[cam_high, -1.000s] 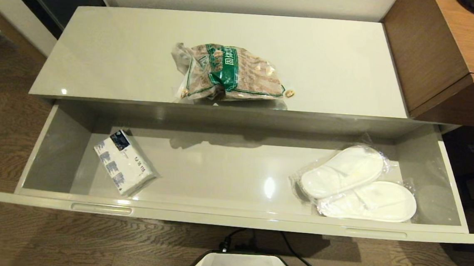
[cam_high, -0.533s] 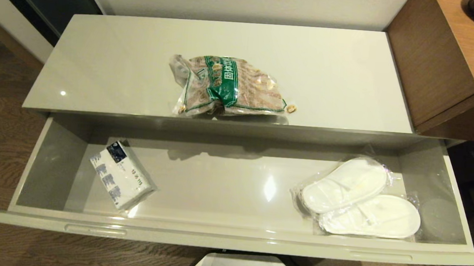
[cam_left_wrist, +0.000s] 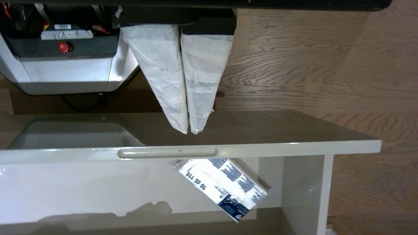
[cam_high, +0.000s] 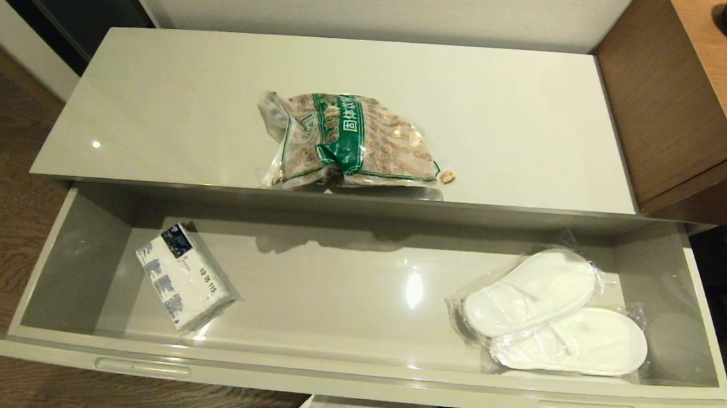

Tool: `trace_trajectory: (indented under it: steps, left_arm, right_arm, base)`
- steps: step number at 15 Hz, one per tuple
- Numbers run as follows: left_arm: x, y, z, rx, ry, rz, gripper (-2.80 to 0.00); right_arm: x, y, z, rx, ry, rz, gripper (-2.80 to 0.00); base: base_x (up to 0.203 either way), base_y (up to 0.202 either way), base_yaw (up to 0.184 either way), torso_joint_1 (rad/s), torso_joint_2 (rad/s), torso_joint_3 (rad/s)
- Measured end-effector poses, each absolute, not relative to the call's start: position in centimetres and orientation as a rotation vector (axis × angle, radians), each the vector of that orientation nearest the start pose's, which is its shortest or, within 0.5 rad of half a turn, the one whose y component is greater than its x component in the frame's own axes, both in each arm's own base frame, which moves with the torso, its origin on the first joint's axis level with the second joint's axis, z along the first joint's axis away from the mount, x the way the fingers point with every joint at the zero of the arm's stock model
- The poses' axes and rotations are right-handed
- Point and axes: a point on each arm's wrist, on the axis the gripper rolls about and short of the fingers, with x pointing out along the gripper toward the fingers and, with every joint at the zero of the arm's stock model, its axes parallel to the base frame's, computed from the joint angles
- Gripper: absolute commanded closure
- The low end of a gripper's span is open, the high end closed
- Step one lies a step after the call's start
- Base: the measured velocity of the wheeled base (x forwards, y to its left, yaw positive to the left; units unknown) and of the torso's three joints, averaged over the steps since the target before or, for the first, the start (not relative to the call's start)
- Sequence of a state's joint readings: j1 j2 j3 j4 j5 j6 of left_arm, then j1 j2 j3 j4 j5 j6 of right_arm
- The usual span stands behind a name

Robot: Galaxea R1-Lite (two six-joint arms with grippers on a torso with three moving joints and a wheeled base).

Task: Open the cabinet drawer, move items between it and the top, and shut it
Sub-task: Pick up the solid drinks on the table

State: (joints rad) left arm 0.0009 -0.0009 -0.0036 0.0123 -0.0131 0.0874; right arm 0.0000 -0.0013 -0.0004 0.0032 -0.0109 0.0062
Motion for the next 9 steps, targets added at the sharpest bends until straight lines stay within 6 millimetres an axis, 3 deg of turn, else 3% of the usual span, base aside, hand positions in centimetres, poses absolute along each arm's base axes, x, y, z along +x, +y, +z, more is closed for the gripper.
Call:
trace_trajectory:
  steps: [9]
  left_arm:
    - [-2.3, -0.03, 7.5, 0.092, 0.006, -0.014, 0.0]
  right_arm:
    - [-2.29, -0.02, 7.51, 0.005, 0.002, -0.011, 0.0]
  base:
    - [0.0, 0.0, 0.0, 0.0, 0.0, 0.0]
